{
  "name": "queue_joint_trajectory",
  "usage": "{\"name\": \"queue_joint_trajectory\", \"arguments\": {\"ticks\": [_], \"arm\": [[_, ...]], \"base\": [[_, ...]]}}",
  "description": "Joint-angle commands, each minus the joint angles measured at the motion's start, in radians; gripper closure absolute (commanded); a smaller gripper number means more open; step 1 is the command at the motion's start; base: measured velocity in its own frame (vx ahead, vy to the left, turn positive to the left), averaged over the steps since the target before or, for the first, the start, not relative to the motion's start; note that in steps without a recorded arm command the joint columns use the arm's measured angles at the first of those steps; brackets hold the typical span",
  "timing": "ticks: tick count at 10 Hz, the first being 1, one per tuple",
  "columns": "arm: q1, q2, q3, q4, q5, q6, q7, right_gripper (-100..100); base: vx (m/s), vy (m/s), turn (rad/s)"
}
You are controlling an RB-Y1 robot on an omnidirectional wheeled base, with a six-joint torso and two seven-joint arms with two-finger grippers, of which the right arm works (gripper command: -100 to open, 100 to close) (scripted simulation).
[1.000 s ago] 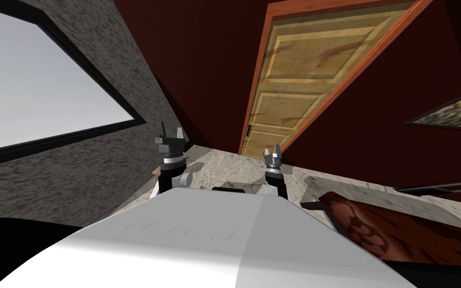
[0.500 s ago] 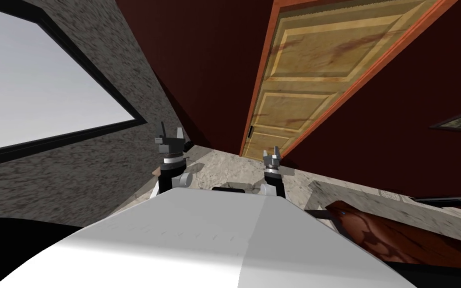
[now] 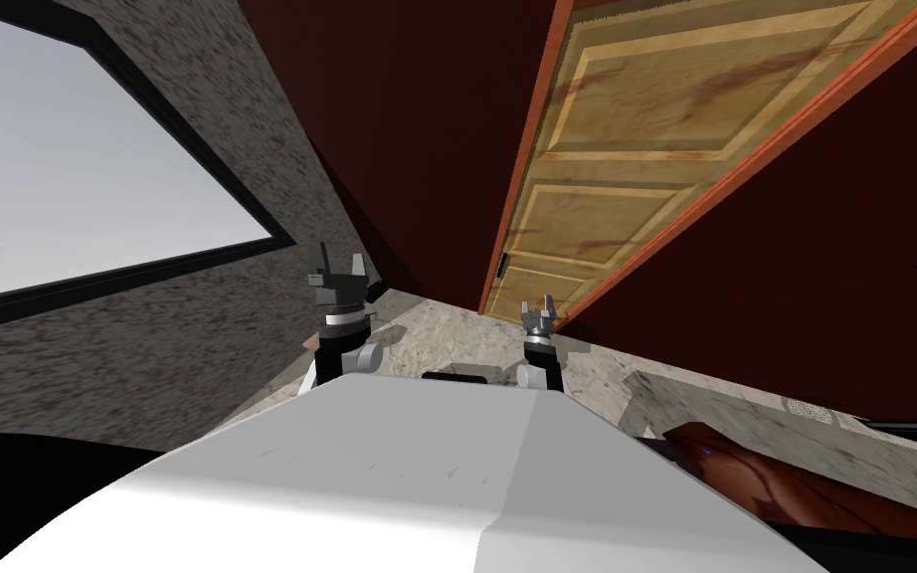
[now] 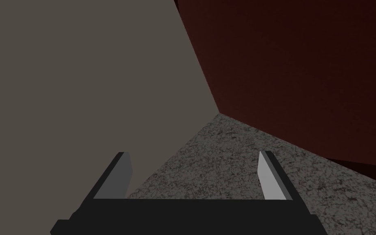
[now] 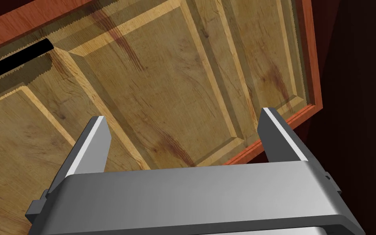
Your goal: Pull the door open
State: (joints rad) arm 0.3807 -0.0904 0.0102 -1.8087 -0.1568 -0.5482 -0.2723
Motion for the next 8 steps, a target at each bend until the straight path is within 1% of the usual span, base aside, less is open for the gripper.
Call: {"name": "queue_joint_trajectory", "arguments": {"ticks": [1,8], "arm": [[-0.011,-0.003,-0.004,0.036,-0.018,-0.012,-0.038,-100],[-0.071,-0.009,-0.021,0.198,-0.094,-0.055,-0.194,-100]], "base": [[0.097,-0.006,0.076],[0.096,-0.024,0.068]]}}
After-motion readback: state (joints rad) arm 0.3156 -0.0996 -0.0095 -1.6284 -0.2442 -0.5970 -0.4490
